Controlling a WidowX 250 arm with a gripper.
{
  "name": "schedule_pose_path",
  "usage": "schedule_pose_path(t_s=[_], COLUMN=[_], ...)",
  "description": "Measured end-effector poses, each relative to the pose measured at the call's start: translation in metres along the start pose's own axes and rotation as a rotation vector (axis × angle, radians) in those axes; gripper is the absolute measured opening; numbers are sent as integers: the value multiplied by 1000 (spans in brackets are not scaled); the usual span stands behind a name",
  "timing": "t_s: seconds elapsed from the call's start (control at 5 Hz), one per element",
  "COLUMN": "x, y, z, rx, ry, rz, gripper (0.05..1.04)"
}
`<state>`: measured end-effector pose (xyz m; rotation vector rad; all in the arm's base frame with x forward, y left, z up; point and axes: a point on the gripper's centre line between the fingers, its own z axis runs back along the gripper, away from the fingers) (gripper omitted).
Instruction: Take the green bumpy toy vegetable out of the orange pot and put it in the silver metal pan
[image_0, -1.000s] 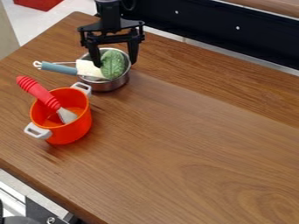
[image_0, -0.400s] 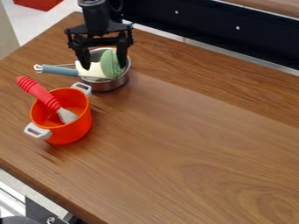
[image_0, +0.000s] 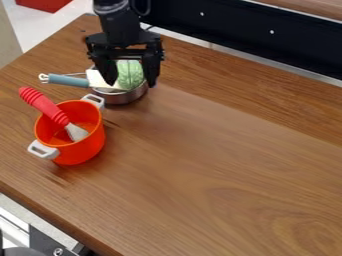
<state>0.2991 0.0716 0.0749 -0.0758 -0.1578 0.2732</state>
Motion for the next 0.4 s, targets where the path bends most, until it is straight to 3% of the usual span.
schedule_pose_path(t_s=[0.2,0.4], x=[-15,-43], y=[-29,-57], z=[-10,-14], rx=[2,-27], ry=[20,59], rz=[-96,-159], gripper=[1001,1001])
